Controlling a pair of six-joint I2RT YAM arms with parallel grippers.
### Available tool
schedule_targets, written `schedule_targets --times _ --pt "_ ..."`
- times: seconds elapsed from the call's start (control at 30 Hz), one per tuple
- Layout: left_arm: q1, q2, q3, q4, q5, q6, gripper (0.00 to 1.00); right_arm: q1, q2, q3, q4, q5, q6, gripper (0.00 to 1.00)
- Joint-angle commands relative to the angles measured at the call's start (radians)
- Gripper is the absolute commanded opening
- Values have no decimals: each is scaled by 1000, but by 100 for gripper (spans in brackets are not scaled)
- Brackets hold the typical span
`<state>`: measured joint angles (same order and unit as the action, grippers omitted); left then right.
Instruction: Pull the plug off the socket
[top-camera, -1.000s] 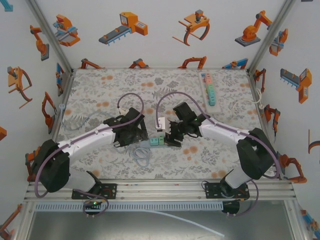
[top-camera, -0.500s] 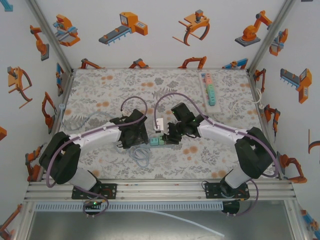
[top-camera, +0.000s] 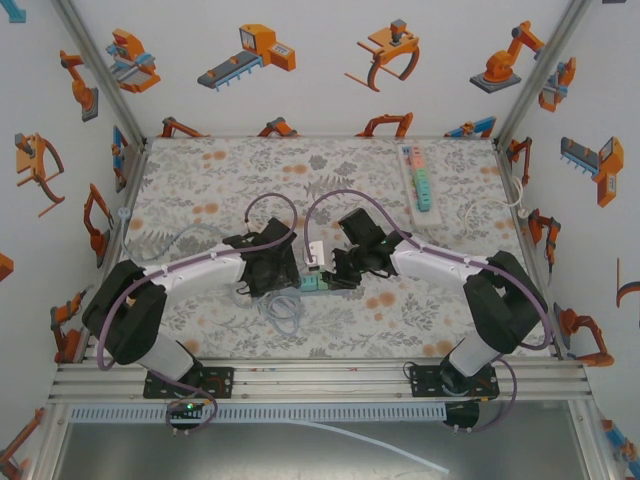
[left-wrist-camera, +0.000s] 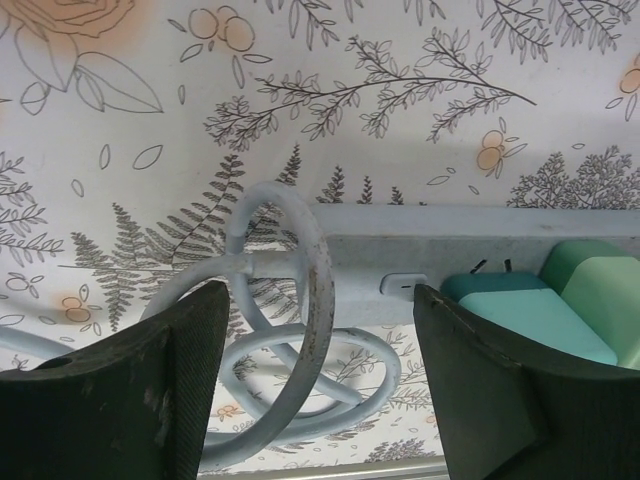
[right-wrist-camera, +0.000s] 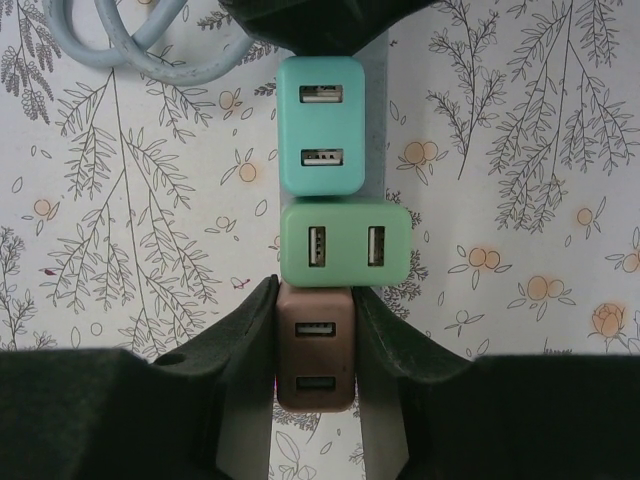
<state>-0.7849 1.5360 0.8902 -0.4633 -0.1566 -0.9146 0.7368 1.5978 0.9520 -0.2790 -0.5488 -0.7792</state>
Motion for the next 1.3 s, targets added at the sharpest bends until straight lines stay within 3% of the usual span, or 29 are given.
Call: schedule_targets --times 0.0,0.43,0.67,0.87,1.03,1.27 --pt "-5 67 -32 -74 -59 -14 68 10 12 24 -9 30 -30 24" --pt "-8 122 -66 -38 -56 -39 66 9 -10 91 -111 -29 -16 16" --pt "-9 116 -80 -37 -74 -48 64 37 -33 93 -129 109 -61 13" --pt "-8 130 -89 -35 -80 -53 63 41 -91 63 -74 49 -20 12" --pt "-16 145 -103 5 -83 -52 61 72 -88 55 -76 121 -38 11" --pt "-18 164 -114 31 -79 -60 60 76 -137 54 -43 94 2 10"
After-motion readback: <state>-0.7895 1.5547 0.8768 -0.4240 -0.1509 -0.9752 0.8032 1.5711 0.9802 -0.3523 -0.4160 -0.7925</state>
